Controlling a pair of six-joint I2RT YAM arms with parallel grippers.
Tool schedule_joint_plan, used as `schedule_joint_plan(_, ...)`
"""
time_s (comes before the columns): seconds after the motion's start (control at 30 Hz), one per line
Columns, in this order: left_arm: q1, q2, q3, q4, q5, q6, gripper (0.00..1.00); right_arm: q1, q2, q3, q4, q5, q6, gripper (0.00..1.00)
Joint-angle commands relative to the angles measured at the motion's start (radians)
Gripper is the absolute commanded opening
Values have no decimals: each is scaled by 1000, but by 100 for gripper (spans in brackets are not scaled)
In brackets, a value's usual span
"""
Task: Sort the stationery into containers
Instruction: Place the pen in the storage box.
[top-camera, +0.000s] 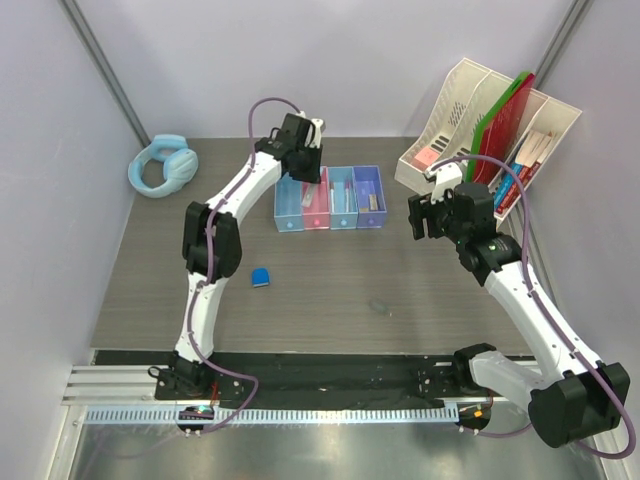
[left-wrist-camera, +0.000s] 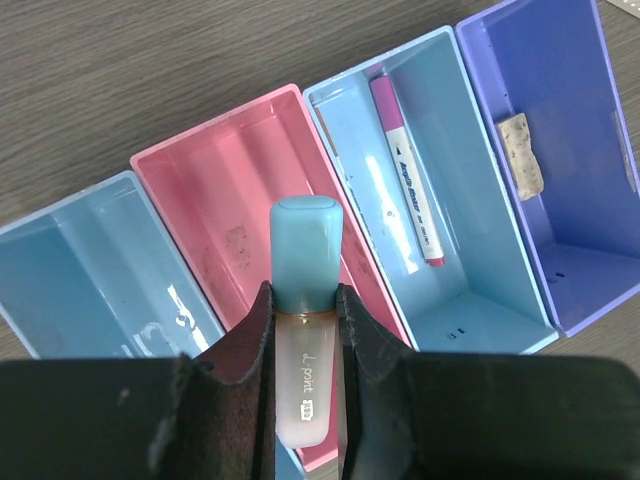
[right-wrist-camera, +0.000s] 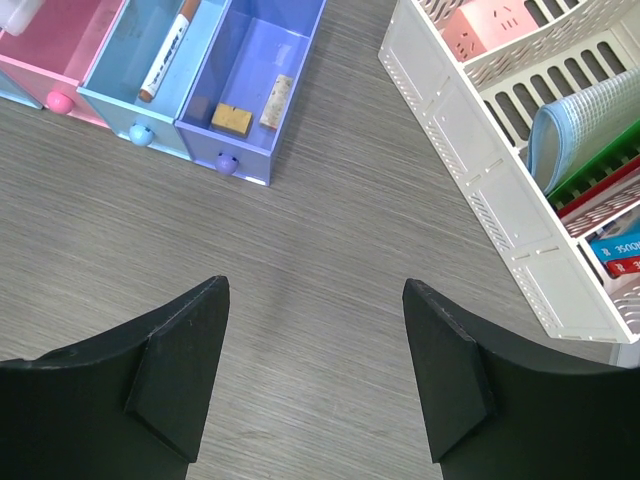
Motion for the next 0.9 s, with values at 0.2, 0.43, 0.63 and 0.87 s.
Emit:
schedule_joint_plan(0.2,12,33,31,9,41,-17,32,-3,-13,0,58,8,1,75)
schedule_joint_plan(0.43,26,-51,48,-37,70,90,48,-2,-22,-6,58,8,3,75)
schedule_joint_plan(0.63,49,-296,-143,-167,55,439,52,-2,-43,-16,56,8,-5,76)
schedule_joint_plan(0.87,168,-680,-705,-103,-46,779,78,-3,-36,-10,50,-30,-5,79)
